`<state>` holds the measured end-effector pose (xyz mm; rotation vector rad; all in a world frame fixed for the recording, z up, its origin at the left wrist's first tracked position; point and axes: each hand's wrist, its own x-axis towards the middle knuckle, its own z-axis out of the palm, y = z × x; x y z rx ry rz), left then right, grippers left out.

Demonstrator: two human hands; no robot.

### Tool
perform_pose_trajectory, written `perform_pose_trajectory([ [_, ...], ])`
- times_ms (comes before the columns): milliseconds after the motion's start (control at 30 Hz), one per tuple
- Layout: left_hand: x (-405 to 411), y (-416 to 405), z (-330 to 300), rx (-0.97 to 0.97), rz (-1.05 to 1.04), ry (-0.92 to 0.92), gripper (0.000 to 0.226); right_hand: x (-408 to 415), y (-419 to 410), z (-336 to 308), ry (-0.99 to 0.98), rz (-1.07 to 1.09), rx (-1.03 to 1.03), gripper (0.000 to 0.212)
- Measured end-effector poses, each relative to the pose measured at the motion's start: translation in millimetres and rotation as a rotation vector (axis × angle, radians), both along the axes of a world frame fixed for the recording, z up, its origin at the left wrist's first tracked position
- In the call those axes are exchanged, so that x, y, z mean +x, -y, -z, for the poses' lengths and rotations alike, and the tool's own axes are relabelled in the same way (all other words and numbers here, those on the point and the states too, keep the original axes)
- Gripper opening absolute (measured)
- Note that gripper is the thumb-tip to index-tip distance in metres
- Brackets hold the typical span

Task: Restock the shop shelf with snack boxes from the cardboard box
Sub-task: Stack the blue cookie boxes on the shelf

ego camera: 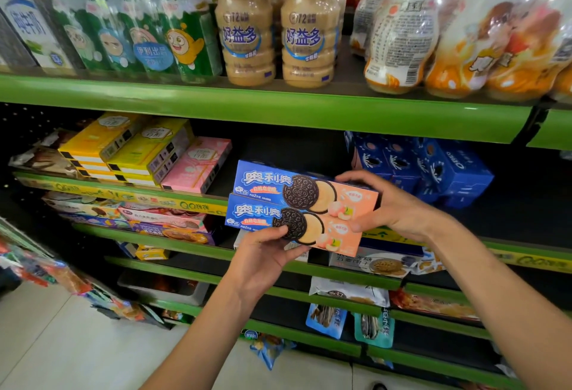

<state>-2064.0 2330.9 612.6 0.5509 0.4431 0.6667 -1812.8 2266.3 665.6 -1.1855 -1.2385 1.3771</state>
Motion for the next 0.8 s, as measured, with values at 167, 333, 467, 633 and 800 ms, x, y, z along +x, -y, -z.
perform_pose_trajectory([
  [167, 2, -5, 2, 0.005, -0.009, 0.032, 0.033, 2, -1, 1, -0.023, 0.005, -0.024, 0.080],
  [333, 3, -9, 0, 0.000, 0.007, 0.009, 0.022, 3, -1, 2, -0.054, 0.009, -0.005, 0.077],
  [467, 2, -10, 0, -0.015, -0.004, 0.037, 0.032, 4, -2, 3, -0.060, 0.012, -0.001, 0.077],
  [633, -3, -11, -6, -0.027, -0.006, 0.091, 0.051, 3, -2, 5, -0.063, 0.025, 0.010, 0.076],
  [800, -13, -17, -12, 0.014, -0.071, -0.046, 0.032, 2, -1, 5, -0.067, 0.043, 0.018, 0.075],
])
